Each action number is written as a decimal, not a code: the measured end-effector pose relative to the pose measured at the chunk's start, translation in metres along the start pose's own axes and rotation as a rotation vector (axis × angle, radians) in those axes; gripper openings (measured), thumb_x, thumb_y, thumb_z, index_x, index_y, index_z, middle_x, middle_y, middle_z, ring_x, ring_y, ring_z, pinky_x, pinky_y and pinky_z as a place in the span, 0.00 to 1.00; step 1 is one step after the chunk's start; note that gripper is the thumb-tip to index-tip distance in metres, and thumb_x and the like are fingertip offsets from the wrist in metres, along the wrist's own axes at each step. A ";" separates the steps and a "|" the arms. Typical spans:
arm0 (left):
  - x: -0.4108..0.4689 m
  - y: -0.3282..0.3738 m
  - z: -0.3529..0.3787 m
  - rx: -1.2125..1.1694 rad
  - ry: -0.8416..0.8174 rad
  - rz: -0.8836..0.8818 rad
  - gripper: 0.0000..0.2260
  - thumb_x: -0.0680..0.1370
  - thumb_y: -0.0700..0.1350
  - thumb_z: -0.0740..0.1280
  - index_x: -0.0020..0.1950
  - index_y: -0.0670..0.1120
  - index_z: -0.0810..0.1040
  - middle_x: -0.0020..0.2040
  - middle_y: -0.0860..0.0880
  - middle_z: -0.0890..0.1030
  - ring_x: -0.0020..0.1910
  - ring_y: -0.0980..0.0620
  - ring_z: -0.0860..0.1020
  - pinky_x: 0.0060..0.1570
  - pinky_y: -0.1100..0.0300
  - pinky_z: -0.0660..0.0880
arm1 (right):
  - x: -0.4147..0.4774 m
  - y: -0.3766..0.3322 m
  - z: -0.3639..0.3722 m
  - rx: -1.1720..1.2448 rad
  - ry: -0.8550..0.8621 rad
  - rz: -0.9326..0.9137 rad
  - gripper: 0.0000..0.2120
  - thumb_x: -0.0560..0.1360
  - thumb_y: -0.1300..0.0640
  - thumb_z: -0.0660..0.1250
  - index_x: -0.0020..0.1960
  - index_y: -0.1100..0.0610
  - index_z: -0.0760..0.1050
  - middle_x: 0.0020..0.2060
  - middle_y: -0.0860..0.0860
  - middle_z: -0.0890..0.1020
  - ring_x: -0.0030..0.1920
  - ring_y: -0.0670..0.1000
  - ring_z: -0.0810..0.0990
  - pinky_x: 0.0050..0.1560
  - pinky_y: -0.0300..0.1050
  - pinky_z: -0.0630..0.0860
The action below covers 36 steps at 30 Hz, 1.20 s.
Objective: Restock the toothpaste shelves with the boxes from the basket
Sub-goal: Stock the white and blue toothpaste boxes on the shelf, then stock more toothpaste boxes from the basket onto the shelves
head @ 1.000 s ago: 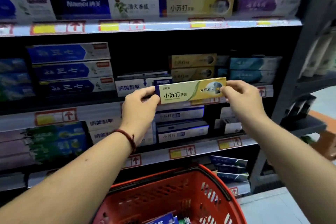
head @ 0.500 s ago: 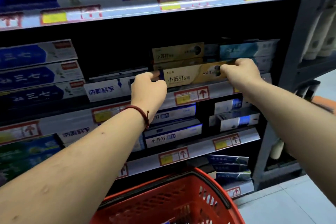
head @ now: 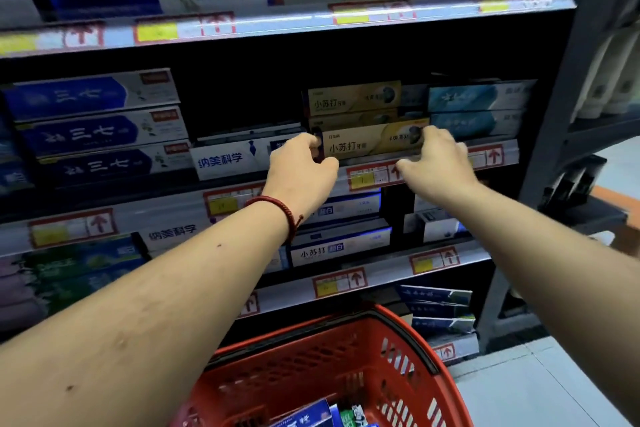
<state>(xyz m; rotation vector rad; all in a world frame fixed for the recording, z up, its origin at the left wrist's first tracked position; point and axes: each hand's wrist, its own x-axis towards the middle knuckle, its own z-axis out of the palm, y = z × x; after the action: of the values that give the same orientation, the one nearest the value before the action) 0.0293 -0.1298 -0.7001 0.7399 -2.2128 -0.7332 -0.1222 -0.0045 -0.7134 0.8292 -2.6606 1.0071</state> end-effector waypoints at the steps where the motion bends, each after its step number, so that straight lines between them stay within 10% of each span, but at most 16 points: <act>1: -0.005 -0.005 -0.005 0.032 -0.022 0.031 0.19 0.80 0.45 0.66 0.71 0.47 0.75 0.61 0.51 0.79 0.49 0.57 0.77 0.48 0.75 0.69 | -0.011 -0.006 0.000 -0.007 -0.020 -0.046 0.25 0.78 0.51 0.65 0.72 0.59 0.66 0.68 0.58 0.71 0.68 0.64 0.67 0.65 0.59 0.69; 8: -0.059 -0.042 -0.044 0.461 -0.159 0.210 0.28 0.79 0.53 0.69 0.78 0.52 0.66 0.73 0.48 0.72 0.71 0.46 0.72 0.69 0.49 0.72 | -0.085 -0.046 0.015 -0.113 -0.145 -0.378 0.33 0.77 0.46 0.67 0.78 0.54 0.61 0.74 0.54 0.69 0.73 0.59 0.66 0.71 0.56 0.67; 36: -0.231 -0.255 0.064 0.526 -0.774 -0.204 0.27 0.76 0.56 0.71 0.73 0.50 0.72 0.68 0.46 0.78 0.67 0.44 0.76 0.63 0.51 0.75 | -0.247 0.087 0.185 -0.306 -0.876 -0.163 0.35 0.74 0.41 0.73 0.74 0.56 0.66 0.66 0.57 0.73 0.64 0.59 0.75 0.64 0.51 0.74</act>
<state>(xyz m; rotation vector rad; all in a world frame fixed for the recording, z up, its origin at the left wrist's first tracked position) 0.1961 -0.1286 -1.0070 1.0752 -3.1380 -0.5911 0.0387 0.0364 -0.9872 1.6605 -3.1968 0.1672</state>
